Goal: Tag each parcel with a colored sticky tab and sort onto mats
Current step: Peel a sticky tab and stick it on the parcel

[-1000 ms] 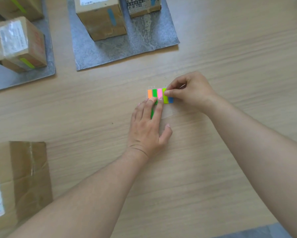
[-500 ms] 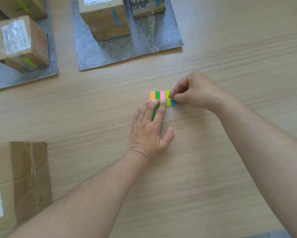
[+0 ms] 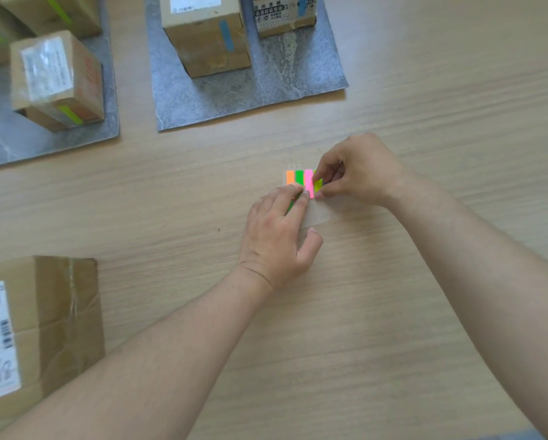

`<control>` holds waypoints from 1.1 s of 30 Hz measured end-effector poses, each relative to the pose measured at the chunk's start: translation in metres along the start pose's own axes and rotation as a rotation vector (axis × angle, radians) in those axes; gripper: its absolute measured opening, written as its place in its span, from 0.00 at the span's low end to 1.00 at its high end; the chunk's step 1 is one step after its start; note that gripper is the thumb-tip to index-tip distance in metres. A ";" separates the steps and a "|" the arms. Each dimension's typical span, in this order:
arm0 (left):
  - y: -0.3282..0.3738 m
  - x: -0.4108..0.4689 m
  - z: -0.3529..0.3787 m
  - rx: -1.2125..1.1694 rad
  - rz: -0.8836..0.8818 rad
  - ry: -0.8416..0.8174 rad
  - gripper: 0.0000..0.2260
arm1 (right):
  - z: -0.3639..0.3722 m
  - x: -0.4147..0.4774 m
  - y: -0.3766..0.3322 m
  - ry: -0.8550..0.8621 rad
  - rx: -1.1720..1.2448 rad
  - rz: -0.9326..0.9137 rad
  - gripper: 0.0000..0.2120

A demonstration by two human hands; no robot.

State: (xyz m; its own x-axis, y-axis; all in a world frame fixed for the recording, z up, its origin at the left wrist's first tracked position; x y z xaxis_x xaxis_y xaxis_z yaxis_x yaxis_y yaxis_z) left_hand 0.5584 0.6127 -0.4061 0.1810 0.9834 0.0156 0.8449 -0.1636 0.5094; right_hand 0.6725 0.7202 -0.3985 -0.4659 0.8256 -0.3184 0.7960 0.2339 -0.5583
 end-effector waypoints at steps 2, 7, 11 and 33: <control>0.000 0.000 -0.001 0.009 0.012 -0.005 0.27 | 0.001 0.001 0.000 -0.027 -0.012 0.008 0.13; 0.001 0.000 -0.001 0.019 0.024 -0.013 0.27 | 0.001 0.005 0.003 -0.023 0.002 0.076 0.16; 0.001 0.000 0.000 0.014 0.027 -0.017 0.27 | 0.003 0.013 0.001 -0.065 -0.096 0.093 0.17; 0.000 -0.002 0.005 0.067 0.002 0.012 0.27 | -0.003 -0.008 0.001 0.152 -0.052 -0.089 0.02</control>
State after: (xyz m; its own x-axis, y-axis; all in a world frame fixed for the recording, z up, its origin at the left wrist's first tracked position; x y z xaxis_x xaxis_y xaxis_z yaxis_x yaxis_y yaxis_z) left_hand 0.5602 0.6103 -0.4103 0.1773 0.9838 0.0269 0.8764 -0.1703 0.4505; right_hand 0.6780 0.7155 -0.3948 -0.4751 0.8674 -0.1480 0.7750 0.3328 -0.5372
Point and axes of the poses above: each hand's wrist, its own x-axis towards the middle knuckle, its own z-axis out of the palm, y = z × x, the point moved 8 cm from there along x, towards the middle knuckle, and after that the axes turned 6 degrees about -x, right-handed, at the moved point
